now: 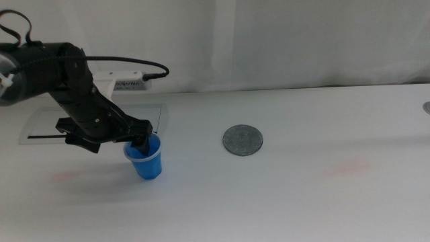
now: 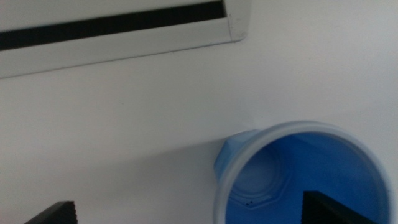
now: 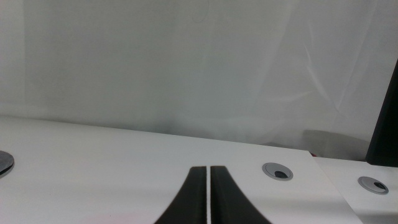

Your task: Place an empty cup on a cup mat.

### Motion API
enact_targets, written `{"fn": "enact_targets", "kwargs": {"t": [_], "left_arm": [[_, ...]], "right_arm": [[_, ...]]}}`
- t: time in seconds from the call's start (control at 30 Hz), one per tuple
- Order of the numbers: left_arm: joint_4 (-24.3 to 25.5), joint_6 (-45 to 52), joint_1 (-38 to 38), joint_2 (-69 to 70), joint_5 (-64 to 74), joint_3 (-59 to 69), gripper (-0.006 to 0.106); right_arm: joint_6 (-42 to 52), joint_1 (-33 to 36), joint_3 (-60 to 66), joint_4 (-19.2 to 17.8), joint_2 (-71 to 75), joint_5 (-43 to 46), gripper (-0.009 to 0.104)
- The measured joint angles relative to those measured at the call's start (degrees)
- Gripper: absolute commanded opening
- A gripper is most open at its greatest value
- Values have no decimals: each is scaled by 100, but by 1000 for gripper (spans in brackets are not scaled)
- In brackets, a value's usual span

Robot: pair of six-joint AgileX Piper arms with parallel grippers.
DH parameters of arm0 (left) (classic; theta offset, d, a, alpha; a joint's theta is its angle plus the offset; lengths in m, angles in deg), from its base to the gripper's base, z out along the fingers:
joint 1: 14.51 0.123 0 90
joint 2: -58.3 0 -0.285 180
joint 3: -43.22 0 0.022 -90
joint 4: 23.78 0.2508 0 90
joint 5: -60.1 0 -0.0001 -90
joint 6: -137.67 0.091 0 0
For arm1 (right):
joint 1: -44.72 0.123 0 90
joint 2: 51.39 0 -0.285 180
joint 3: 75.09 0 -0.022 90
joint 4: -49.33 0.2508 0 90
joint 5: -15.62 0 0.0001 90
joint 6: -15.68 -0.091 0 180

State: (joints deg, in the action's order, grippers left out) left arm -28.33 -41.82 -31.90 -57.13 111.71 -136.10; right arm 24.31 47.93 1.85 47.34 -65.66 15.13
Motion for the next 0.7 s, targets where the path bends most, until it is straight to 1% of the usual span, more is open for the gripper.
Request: {"fn": "enact_targets", "kwargs": {"t": [0.07,0.13,0.2,0.23,0.33,0.4,0.43,0.7], "left_arm": [[0,0,0,-90,-23,0,88],[0,0,0,-183,-48,0,84],[0,-51,0,-252,-48,0,74],[0,-51,0,-293,-59,0,65],[0,-51,0,-359,-59,0,34],[0,-51,0,-371,-59,0,5],[0,-51,0,-373,-59,0,-3],[-133,12,0,-384,-27,-113,-3]], "right_arm": [[0,0,0,0,0,0,-3],[0,0,0,0,0,0,-3],[0,0,0,0,0,0,-3],[0,0,0,0,0,0,-3],[0,0,0,0,0,0,-3],[0,0,0,0,0,0,-3],[0,0,0,0,0,0,-3],[0,0,0,0,0,0,-3]]}}
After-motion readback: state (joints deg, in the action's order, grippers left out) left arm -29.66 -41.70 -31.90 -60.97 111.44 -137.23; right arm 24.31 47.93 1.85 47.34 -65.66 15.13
